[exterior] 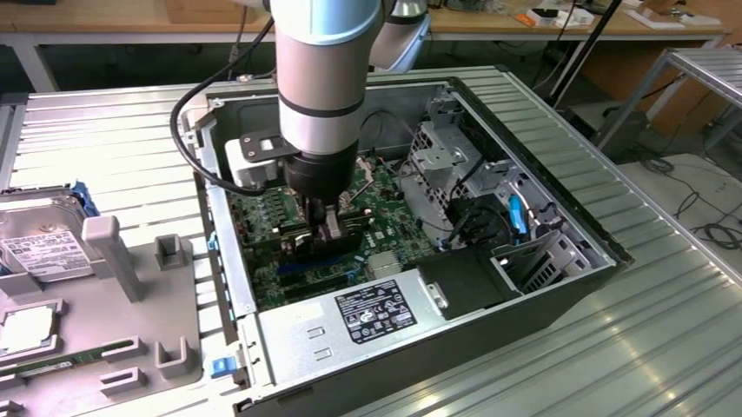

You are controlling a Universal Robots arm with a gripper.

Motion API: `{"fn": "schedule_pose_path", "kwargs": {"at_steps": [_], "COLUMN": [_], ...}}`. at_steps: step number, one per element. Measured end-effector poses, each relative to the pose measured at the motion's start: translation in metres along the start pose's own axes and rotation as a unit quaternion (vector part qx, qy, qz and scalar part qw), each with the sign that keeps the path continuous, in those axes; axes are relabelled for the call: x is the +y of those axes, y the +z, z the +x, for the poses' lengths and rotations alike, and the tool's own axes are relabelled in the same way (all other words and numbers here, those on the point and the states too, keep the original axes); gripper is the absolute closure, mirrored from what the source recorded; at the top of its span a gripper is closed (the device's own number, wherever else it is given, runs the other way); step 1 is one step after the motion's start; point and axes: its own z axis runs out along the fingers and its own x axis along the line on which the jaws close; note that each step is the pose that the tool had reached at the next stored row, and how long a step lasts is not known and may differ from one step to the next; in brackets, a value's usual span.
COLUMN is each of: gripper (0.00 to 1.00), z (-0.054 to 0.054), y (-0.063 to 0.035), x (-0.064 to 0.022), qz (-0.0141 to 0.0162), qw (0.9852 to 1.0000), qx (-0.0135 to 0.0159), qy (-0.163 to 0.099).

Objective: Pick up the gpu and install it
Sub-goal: 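Insert the gpu into the slot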

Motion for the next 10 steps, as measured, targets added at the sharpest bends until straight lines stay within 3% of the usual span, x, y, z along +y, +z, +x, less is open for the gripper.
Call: {"fn": "schedule_pose_path", "kwargs": {"at_steps": [6,8,10], "gripper": [0.73,0.73,0.73], "z": [0.0,-0.0001,-0.0001], "y": [0.0001,0.0005,0.002], "x": [0.0,0.0001,0.0006], "qz": [0.0001,0.0023,0.0081], "qw": [1.0,1.0,1.0], "qx": [-0.0001,-0.0002,-0.0002], "qy": [0.0,0.0,0.0]}}
